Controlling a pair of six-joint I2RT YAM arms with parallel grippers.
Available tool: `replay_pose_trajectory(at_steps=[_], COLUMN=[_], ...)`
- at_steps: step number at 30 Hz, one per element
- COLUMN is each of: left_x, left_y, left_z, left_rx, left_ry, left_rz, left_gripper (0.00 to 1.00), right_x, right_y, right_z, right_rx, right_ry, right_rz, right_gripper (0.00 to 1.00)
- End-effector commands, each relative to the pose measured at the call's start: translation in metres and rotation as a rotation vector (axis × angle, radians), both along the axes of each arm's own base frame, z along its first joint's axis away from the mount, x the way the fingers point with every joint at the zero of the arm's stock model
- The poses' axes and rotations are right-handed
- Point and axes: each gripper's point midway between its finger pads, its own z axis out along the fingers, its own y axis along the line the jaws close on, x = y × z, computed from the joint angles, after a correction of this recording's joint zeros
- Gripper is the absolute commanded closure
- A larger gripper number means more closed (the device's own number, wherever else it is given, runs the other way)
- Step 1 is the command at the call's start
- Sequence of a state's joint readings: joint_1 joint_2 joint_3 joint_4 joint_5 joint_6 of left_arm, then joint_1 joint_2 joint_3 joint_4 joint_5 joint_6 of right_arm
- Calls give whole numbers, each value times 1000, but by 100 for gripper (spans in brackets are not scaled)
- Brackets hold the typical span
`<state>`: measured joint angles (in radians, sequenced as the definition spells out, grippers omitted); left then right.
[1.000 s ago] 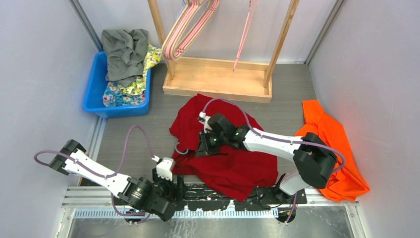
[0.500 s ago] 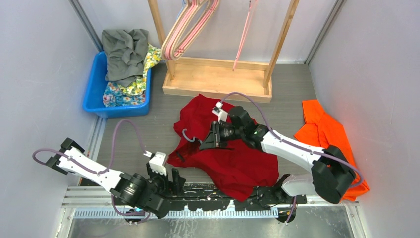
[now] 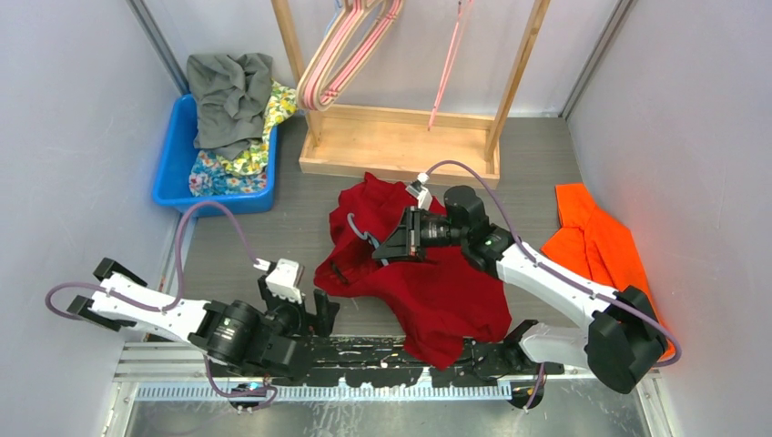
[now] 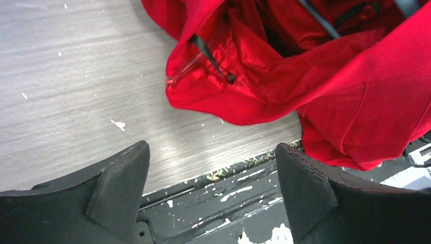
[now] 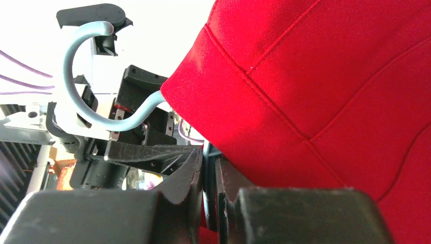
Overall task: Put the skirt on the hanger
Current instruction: Hang the skirt on the hanger.
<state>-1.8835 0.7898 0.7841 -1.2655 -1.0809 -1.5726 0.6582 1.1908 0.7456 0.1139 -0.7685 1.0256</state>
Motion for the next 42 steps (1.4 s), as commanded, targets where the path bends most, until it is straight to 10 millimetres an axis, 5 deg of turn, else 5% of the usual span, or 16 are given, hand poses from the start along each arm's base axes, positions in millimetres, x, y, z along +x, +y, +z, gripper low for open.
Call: replay_pose_trajectory(at_steps=[1,5,9,18,20,25,30,36,39,42], left_x=[11,14,11,40,49,70,89,95,92,84], left_y=[-26,-54,-91,-108,-109,-94,-77,-83,-93,-104], left_z=[43,64,63,65,65,71,84,103,118,135], left_rx=[25,60,108,181,161,128,108,76,58,33], left_ry=[-112,-156,-131,-183,-167,-141,-144,-151,-173,-202], left_rz=[-39,-125,-277,-362,-375,-342,-269,-293,-352,-440], left_gripper=[3,0,0,0,13,75,100,100,87,63], right_x=[-4,-2,0,0,-1,0,7,15,21,25], right_y=[-4,-8,-8,-9,-10,-15,-22,-34,-43,-48], right_z=[56,60,59,62,67,83,98,123,133,140], right_rx=[148,146,142,148,156,170,187,215,226,235], right_ry=[-127,-134,-130,-131,-135,-151,-170,-195,-204,-211], right_rz=[32,25,24,29,32,27,9,-11,-25,-30], right_gripper=[99,99,99,99,99,99,99,99,99,99])
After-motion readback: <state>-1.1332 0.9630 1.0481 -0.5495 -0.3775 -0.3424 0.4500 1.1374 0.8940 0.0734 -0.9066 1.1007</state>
